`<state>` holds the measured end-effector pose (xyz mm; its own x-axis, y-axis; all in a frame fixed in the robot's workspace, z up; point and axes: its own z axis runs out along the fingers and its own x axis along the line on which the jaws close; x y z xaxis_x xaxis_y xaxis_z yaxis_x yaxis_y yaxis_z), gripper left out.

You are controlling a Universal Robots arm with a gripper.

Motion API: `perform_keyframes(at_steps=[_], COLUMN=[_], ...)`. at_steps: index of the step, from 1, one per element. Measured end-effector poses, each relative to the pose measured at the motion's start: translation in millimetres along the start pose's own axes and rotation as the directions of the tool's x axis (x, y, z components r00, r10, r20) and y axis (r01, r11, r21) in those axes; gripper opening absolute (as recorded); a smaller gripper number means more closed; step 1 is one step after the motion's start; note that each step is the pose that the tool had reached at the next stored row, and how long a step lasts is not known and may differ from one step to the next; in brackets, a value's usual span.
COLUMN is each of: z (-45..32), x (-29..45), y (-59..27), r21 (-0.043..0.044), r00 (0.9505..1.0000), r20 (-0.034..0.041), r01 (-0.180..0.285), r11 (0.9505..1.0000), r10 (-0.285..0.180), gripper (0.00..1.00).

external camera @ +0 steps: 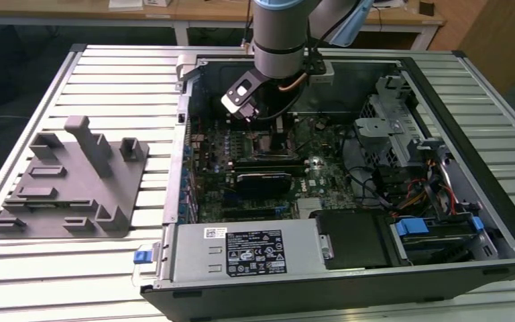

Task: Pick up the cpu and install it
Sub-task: 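Place the cpu into insertion slot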

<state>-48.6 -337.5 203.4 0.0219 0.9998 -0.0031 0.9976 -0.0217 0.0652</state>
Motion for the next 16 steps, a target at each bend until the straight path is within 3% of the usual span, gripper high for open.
perform_keyframes(at_steps=[1,3,8,13,14,15,16], z=[-0.1,-0.2,-0.5,-0.8,-0.6,-0.6,-0.7], x=[0.0,0.0,0.0,0.0,0.0,0.0,0.0], y=[0.0,0.0,0.0,0.0,0.2,0.5,0.4], r21=[0.0000,0.0000,0.0000,0.0000,0.0058,0.0186,0.0209], r00=[1.0000,1.0000,1.0000,1.0000,1.0000,1.0000,1.0000], r20=[0.0000,0.0000,0.0001,0.0001,0.0000,0.0005,0.0008], r01=[0.000,0.000,0.000,0.000,0.000,0.000,0.000], r11=[1.0000,1.0000,1.0000,1.0000,1.0000,0.9998,0.9998], r10=[0.000,0.000,0.000,0.000,0.000,0.000,0.000], gripper=[0.35,0.35,0.12,0.11,0.11,0.11,0.11])
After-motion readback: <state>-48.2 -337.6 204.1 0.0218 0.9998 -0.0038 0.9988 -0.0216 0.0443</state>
